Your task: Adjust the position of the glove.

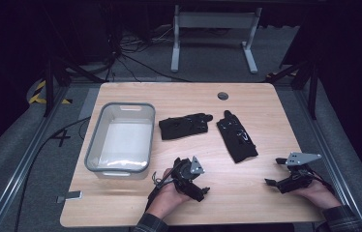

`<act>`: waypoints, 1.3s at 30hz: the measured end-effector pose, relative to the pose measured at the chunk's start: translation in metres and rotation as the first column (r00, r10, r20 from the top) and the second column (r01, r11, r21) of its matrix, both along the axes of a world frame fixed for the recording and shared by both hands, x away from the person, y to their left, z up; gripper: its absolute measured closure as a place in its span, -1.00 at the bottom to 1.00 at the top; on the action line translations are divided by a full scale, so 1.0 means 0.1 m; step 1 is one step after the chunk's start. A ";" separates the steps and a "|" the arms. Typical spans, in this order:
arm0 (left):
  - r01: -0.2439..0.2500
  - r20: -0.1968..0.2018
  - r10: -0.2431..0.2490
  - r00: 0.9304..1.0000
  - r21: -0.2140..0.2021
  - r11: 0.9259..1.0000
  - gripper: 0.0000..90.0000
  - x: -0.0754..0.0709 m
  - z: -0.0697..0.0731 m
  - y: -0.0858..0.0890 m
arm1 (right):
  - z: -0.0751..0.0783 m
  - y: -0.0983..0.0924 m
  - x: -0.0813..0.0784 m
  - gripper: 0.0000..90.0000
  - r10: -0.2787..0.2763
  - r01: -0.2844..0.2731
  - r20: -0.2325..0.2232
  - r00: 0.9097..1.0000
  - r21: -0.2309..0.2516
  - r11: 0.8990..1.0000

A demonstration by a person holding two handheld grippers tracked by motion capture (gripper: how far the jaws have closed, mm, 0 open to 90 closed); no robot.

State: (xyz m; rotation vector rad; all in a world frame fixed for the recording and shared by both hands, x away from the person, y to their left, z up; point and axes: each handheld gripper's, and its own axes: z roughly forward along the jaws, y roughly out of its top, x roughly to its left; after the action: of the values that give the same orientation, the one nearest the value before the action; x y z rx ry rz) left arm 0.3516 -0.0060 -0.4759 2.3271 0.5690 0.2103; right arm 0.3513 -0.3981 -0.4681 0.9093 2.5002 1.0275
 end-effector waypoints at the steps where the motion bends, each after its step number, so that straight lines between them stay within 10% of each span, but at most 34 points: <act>1: -0.003 -0.001 0.003 1.000 -0.003 1.000 -1.00 0.00 0.00 0.00 | 0.00 0.00 0.00 -0.93 0.000 0.000 0.000 1.000 -0.001 1.000; 9: -0.002 -0.001 0.002 1.000 -0.003 1.000 -1.00 0.00 0.00 0.00 | 0.01 0.00 0.00 -0.91 0.009 -0.009 -0.002 1.000 -0.005 1.000; 27: -0.002 -0.002 0.002 1.000 0.001 1.000 -1.00 0.00 0.00 0.00 | 0.23 0.12 0.09 0.56 0.067 -0.067 -0.035 0.997 0.013 0.998; 39: 0.000 0.000 0.000 1.000 -0.001 1.000 -1.00 0.00 0.00 0.00 | 0.31 0.29 0.28 1.00 0.108 -0.108 -0.041 0.993 0.006 0.994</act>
State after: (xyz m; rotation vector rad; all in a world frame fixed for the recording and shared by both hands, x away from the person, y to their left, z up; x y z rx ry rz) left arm 0.3516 -0.0061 -0.4760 2.3265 0.5695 0.2101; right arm 0.3797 -0.3690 -0.4374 0.8124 2.6079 1.0572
